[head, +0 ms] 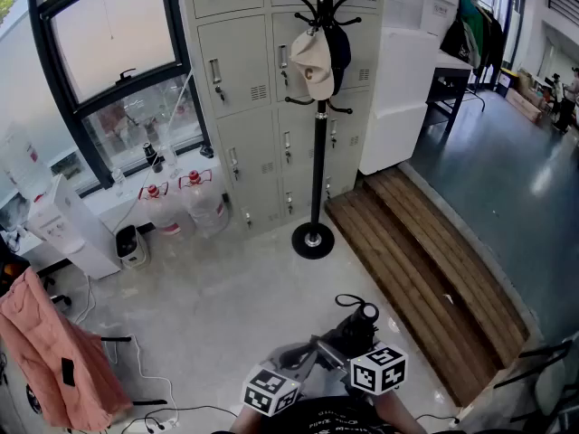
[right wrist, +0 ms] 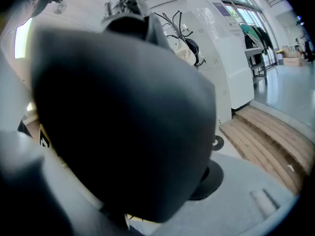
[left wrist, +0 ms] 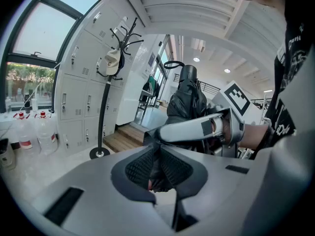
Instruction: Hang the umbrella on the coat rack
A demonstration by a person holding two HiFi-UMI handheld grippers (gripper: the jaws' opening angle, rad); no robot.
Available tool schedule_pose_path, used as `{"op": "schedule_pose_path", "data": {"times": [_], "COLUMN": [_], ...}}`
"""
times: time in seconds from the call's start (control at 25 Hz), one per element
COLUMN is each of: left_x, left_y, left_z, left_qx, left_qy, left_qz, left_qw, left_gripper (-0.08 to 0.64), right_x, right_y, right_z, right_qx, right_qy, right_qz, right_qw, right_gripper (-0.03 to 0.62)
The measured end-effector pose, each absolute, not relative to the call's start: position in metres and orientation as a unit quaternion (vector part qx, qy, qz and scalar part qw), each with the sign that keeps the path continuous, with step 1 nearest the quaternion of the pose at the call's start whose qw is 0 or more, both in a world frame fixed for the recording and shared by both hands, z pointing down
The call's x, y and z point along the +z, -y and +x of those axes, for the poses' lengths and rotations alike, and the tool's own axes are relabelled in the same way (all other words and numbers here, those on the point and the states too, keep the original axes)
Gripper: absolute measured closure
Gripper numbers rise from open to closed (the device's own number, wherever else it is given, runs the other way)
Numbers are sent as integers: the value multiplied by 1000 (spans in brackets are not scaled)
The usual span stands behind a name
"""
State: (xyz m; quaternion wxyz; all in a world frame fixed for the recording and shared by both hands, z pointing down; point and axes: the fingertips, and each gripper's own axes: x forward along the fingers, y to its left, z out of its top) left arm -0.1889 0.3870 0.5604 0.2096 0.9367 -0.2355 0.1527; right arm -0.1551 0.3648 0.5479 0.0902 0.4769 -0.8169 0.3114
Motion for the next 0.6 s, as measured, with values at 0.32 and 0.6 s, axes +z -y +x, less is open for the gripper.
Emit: {"op": "schedule_pose_path", "data": {"times": [0.32, 0.6], "left_x": [571, 571], "left_y": [-379, -342], "left_z": [-181, -147], "left_qx": [162, 175], "left_qy": [247, 256], "left_qz": [930, 926], "left_qw": [218, 218], "left_gripper": [529, 529], "right_x": [561, 560], "right_y": [-355, -317], "right_z": [-149, -116], "right_qx": [330, 329], "right_qy": [817, 822], "right_qz": [463, 453], "right_qw": [95, 104], "right_gripper": [299, 299]}}
